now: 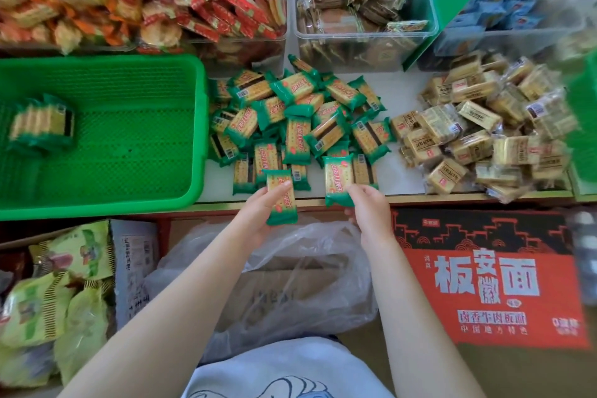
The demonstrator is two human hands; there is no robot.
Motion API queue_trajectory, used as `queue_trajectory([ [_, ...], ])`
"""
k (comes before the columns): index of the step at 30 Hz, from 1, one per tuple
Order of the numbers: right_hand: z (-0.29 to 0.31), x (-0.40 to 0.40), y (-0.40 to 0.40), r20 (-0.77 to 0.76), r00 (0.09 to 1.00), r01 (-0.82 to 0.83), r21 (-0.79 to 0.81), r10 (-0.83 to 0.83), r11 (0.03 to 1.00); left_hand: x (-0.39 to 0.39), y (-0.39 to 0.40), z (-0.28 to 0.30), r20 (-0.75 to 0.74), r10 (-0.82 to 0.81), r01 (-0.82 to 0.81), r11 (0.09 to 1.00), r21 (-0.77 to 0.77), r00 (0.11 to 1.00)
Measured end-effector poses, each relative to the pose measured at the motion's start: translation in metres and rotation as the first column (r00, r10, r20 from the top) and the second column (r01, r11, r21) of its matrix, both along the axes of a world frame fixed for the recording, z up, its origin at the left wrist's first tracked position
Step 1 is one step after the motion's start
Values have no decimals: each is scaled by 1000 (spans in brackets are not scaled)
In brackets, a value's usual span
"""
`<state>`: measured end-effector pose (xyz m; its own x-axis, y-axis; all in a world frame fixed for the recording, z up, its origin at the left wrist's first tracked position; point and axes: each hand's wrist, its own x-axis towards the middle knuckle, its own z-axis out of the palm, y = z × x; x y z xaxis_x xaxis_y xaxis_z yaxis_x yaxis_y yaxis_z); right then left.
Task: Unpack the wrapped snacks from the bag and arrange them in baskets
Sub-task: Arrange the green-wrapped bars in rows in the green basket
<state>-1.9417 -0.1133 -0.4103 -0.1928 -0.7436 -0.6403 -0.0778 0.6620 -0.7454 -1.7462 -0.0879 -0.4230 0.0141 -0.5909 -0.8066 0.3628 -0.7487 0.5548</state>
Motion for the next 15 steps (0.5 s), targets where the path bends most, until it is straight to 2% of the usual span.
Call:
queue_trajectory([
  [2, 5, 0, 8, 81, 988, -132, -37, 134, 991, -10, -4, -1, -31, -87, 87, 996, -11, 996],
  [4, 10, 2, 9, 63, 951, -299, -65, 303, 952, -23, -6, 2, -66, -98, 94, 994, -62, 993],
  [5, 10, 2, 7, 23, 948, -314, -72, 316, 947, -26, -7, 2, -53, -78, 74, 995, -69, 996],
  [9, -6, -12, -17, -116, 989, -100, -43, 95, 994, -24, -8, -1, -17, 20, -21, 998, -53, 1000],
  [15, -51, 1, -62, -317, 936, -167, -14, 154, 986, -3, -6, -7, 14, 54, -54, 998, -23, 998],
])
